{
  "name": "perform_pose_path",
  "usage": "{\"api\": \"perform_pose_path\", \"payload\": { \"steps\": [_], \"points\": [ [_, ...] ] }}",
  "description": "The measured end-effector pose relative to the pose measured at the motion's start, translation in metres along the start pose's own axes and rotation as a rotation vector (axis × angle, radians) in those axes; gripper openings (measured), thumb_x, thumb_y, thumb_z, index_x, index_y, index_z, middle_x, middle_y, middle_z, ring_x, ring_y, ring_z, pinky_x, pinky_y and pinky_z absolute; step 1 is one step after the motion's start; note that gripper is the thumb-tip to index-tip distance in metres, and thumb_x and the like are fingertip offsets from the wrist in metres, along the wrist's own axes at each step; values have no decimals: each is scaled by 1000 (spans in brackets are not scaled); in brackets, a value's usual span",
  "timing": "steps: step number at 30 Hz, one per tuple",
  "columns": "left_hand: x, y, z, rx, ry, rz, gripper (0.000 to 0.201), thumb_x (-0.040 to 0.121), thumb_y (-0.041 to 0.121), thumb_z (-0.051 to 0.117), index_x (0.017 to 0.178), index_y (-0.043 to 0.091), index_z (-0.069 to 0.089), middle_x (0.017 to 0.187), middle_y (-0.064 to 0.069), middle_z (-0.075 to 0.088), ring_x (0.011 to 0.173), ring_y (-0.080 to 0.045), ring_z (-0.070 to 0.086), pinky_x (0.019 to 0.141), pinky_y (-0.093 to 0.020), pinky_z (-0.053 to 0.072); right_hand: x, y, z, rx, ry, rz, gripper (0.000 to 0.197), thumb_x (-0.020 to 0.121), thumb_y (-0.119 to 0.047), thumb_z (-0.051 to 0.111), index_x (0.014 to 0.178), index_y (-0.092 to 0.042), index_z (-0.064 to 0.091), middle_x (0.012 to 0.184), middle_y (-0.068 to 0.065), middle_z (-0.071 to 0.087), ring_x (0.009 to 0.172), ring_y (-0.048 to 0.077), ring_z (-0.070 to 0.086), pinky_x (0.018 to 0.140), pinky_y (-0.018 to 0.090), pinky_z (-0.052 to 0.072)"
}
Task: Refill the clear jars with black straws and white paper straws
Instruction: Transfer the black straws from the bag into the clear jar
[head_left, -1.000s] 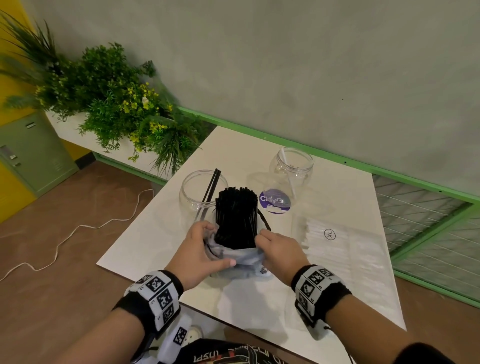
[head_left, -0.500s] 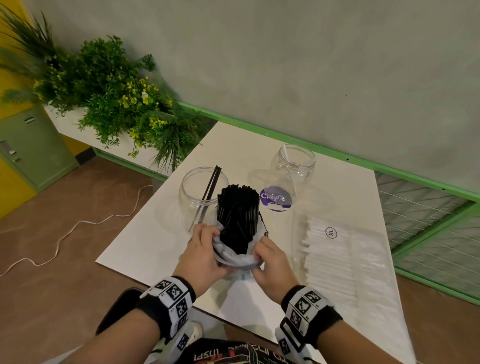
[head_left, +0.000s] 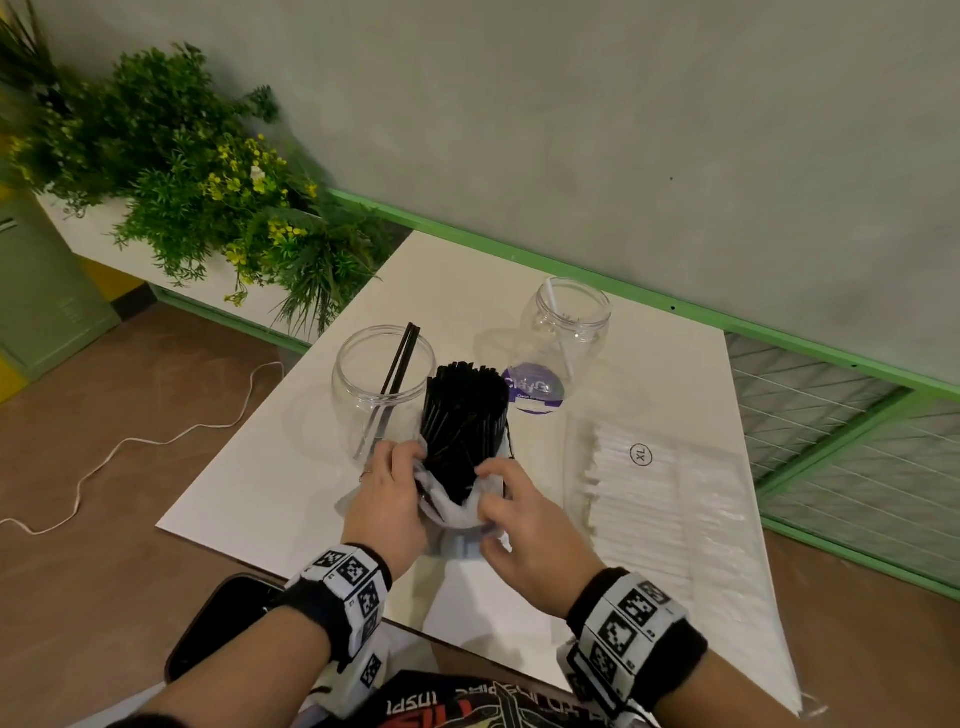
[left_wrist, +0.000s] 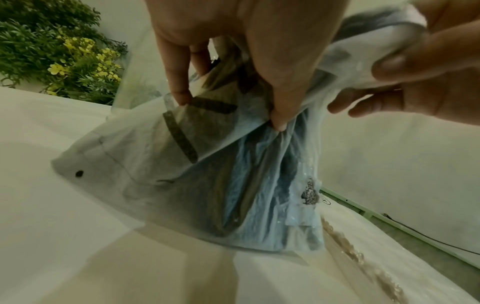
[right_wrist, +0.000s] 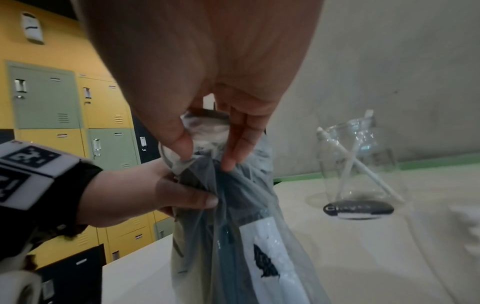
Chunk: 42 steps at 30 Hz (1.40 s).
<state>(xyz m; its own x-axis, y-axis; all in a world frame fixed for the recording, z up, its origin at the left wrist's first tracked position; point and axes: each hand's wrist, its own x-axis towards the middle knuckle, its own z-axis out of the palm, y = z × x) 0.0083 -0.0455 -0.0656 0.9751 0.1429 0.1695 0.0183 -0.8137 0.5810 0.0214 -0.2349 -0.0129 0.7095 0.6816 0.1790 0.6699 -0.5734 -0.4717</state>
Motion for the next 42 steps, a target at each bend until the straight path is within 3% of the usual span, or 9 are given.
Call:
{"api": "perform_pose_path", "payload": {
  "steps": [5,12,17,20,24,29,33,37,42],
  "points": [
    [2,8,-9,-20,-25,-56,57,67,3,72,119,8,49,119,-9,44,96,-30,53,73,-26,35,3,9,-10,-57,-17,10,6,87,-16,51,84,-10,52,113,7,52,84,21,52,71,24,40],
    [10,5,-15,-133,77,-87,47,70,-4,66,111,11,48,113,-4,45,92,-31,55,65,-33,40,5,2,-13,80,-16,149,21,97,-34,40,83,-18,40,79,-3,47,73,12,39,66,22,30],
    [10,8,-9,-252,144,-1,48,69,-8,70,108,10,47,107,3,39,89,-25,54,71,-33,46,20,9,-11,272,78,348,21,101,-30,41,96,-14,54,59,-7,48,53,8,42,55,26,32],
    [10,10,-7,-305,118,10,48,72,-3,72,106,16,45,106,0,41,90,-18,50,77,-28,43,26,15,-4,11,-20,378,24,94,-32,51,110,-15,56,69,-3,57,70,17,52,62,32,40],
    [8,10,-8,-332,92,22,48,74,1,73,104,19,42,105,0,41,89,-17,49,77,-23,38,28,13,2,-155,35,312,46,77,-51,46,103,-19,65,93,0,59,87,23,50,74,37,46],
    [8,10,-11,-335,72,10,45,74,4,76,107,10,46,105,0,41,89,-17,49,74,-16,34,33,2,0,89,130,376,54,71,-55,46,104,-16,64,91,-4,56,89,19,46,77,28,40],
    [8,7,-12,-341,62,22,45,73,2,75,103,12,43,103,-2,42,87,-17,49,75,-5,35,38,-6,0,162,132,290,43,81,-24,70,121,-13,60,100,-2,58,92,13,48,82,25,41],
    [8,3,-11,-345,49,-21,47,71,3,78,98,14,41,102,-5,44,85,-16,50,72,-10,37,42,-10,4,294,122,222,49,76,-10,74,122,-5,56,106,-1,47,83,-4,44,78,4,34],
    [7,9,-16,-418,-16,-14,47,71,12,75,97,16,36,100,-1,41,86,-13,48,72,-9,38,43,-14,8,329,173,251,47,75,-20,77,116,-11,57,107,-2,52,91,9,53,79,12,43]
  ]
}}
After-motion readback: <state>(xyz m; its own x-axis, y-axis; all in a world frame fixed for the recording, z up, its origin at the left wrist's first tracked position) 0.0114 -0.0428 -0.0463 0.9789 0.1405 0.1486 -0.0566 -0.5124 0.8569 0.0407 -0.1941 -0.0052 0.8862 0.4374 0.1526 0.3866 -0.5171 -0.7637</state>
